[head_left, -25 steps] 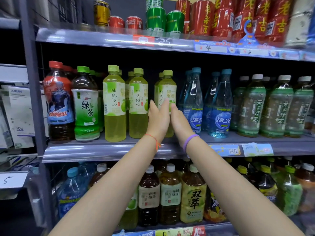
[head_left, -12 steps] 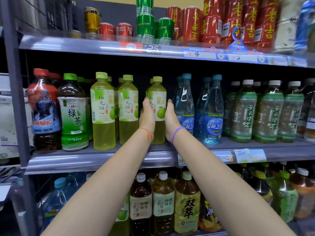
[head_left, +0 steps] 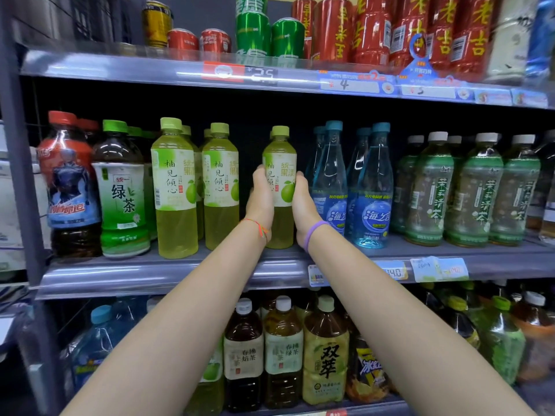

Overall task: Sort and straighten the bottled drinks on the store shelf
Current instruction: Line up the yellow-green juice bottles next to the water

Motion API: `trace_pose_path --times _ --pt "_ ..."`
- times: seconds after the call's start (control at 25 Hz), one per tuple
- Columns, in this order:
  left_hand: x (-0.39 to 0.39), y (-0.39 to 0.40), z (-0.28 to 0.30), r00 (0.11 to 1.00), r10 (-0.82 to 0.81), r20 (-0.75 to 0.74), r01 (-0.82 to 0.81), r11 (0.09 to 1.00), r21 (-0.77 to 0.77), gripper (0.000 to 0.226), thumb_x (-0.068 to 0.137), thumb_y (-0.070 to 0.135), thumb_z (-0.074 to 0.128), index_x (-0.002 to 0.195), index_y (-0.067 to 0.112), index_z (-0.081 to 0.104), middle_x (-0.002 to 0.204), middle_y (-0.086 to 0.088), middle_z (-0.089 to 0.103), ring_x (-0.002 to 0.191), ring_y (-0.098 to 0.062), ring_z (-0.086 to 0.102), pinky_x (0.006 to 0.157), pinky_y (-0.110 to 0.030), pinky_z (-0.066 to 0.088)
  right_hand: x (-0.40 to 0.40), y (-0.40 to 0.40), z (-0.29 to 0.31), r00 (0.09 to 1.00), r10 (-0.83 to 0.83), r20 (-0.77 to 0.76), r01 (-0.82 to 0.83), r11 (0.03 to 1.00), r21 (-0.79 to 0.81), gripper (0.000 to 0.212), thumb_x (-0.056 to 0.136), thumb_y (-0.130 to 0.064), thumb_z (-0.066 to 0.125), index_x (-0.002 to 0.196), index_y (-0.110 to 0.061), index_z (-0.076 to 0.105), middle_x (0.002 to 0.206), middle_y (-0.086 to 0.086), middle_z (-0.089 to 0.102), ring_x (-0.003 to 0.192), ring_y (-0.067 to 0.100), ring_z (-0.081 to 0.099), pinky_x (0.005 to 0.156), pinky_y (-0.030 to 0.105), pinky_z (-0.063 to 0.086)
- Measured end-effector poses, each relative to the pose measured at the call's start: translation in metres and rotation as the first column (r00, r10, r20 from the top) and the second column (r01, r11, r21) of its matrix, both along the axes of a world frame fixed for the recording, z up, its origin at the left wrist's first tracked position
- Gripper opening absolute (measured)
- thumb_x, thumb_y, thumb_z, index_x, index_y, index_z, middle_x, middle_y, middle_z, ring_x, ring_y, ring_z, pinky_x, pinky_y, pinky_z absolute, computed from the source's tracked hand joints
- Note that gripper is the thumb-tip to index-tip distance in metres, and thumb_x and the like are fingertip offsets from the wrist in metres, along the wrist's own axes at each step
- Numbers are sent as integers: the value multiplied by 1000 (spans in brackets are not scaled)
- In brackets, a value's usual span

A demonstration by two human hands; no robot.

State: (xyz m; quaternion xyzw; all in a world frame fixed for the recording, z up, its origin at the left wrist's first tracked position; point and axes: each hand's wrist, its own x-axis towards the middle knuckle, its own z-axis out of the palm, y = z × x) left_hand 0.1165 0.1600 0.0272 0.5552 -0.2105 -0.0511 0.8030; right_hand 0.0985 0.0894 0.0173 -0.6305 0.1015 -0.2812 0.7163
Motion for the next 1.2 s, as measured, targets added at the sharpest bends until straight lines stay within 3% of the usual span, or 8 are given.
trace_pose_path --times 0.32,0.48,0.56,0.64,0.72,0.84,1.0,1.2 --pt "-9 -10 -4 999 -4 40 3 1000 22 64 86 70 33 115 26 70 106 -3 75 101 -19 69 93 -38 53 -10 -11 0 994 104 35 -106 991 77 61 90 -70 30 113 -31 70 114 3 72 115 22 62 110 46 39" --pt "-13 -3 -3 998 54 43 -59 990 124 57 89 61 31 114 25 68 107 -4 73 102 -21 68 92 -38 53 -36 4 9 996 -80 -39 78 996 -54 43 102 -43 31 110 -19 65 113 5 70 104 21 63 96 36 48" --pt "-22 10 -8 962 177 206 -211 965 155 40 93 38 41 118 18 65 112 -1 69 103 -18 65 89 -31 51 -51 13 7 944 -277 180 322 893 -313 33 99 -19 38 126 -12 56 121 4 63 107 20 58 91 33 46" --pt "-39 37 -15 750 377 544 -452 892 4 32 92 12 48 121 12 62 116 -1 60 99 -10 59 84 -18 47 -64 26 0 767 -289 572 605 623 -496 41 89 -1 45 129 -4 51 124 9 58 114 22 52 100 33 42" --pt "-47 63 -25 374 514 772 -645 742 -181 34 85 5 52 118 8 62 117 -7 57 104 -16 56 91 -26 47 -65 37 -4 656 -187 731 727 416 -546 37 81 5 47 117 0 58 112 13 60 106 24 53 97 33 43" --pt "-32 89 -30 156 562 812 -885 445 -138 50 78 7 57 128 8 57 140 -17 48 131 -35 45 109 -50 36 -59 66 -8 862 -103 497 478 492 -727 34 88 -2 49 120 -4 57 110 12 61 98 25 57 88 40 47" --pt "-24 107 -42 294 456 840 -794 606 -51 51 86 1 47 137 4 49 150 -19 39 141 -35 35 116 -50 31 -40 95 -10 976 -207 -71 58 556 -829 69 96 -25 53 151 -9 14 120 18 59 101 35 60 81 40 47" --pt "-37 108 -42 697 269 664 -519 828 210 59 105 36 36 157 17 18 164 -4 18 150 -16 15 122 -35 18 -27 104 -5 947 -305 -103 119 629 -768 21 103 -25 36 112 -6 37 99 12 61 84 32 60 70 40 48"
